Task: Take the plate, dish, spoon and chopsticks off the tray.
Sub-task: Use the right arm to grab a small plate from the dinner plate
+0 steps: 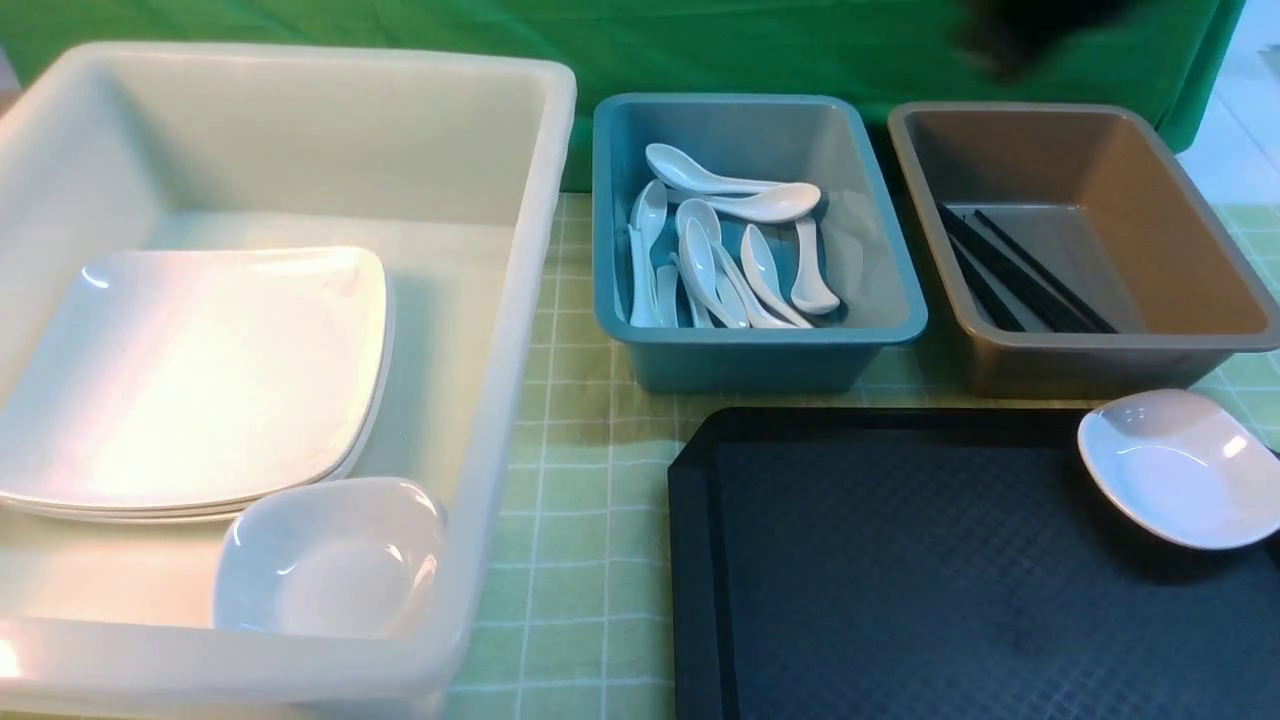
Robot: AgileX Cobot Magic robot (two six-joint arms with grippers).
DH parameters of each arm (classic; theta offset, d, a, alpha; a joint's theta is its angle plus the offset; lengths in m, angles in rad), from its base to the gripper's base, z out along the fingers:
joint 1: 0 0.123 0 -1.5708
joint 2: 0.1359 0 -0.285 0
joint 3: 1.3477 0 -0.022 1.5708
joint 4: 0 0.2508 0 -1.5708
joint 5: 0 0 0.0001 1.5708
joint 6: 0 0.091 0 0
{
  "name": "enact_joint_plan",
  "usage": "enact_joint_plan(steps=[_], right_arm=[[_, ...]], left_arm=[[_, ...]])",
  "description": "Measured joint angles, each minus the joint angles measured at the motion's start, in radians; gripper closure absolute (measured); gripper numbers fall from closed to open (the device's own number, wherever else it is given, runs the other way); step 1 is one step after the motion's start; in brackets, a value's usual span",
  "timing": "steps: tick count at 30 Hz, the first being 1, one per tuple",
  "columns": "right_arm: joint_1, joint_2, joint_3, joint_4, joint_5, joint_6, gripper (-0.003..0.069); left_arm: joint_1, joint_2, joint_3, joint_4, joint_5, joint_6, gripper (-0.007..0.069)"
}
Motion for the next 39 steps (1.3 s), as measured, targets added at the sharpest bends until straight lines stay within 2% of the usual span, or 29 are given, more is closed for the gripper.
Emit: enact_joint_plan(steps=[1,5,6,8,11,15,21,35,37,38,39], right_arm=[[-0.070,-0.034,0.110,0.015,0.003,0.012,0.0647],[-0.243,-0.033,0.396,0.030,-0.027,0.035,0.0570],[-0.250,-0.026,0.426,0.031,-0.038,0.037,0.0557],[-0.311,0.026,0.586,0.039,-0.137,0.042,0.0459],[-0.340,0.095,0.670,0.042,-0.233,0.044,0.0347],[-0.346,0.176,0.686,0.027,-0.358,0.046,0.0267],[-0.346,0.274,0.686,-0.078,-0.457,0.079,0.0255],[-0.346,0.406,0.687,-0.207,-0.487,0.138,0.0256],[-0.346,0.407,0.687,-0.232,-0.488,0.145,0.0300],[-0.346,0.407,0.687,-0.242,-0.488,0.145,0.0338],[-0.346,0.408,0.687,-0.252,-0.488,0.145,0.0408]], left_arm=[[0.000,0.000,0.000,0.000,0.000,0.000,0.0629],[0.000,0.000,0.000,0.001,0.000,0.000,0.0629],[0.000,0.000,0.000,0.001,0.000,0.000,0.0629],[0.000,0.000,0.000,0.001,0.000,0.000,0.0629],[0.000,0.000,0.000,0.005,0.000,0.000,0.0629],[0.000,0.000,0.000,0.007,0.000,0.000,0.0629],[0.000,0.000,0.000,0.007,0.001,0.000,0.0629],[0.000,0.000,0.000,0.007,0.008,0.000,0.0629],[0.000,0.000,0.000,0.007,0.018,0.000,0.0629],[0.000,0.000,0.000,0.007,0.020,0.000,0.0629],[0.000,0.000,0.000,0.007,0.022,0.000,0.0629]])
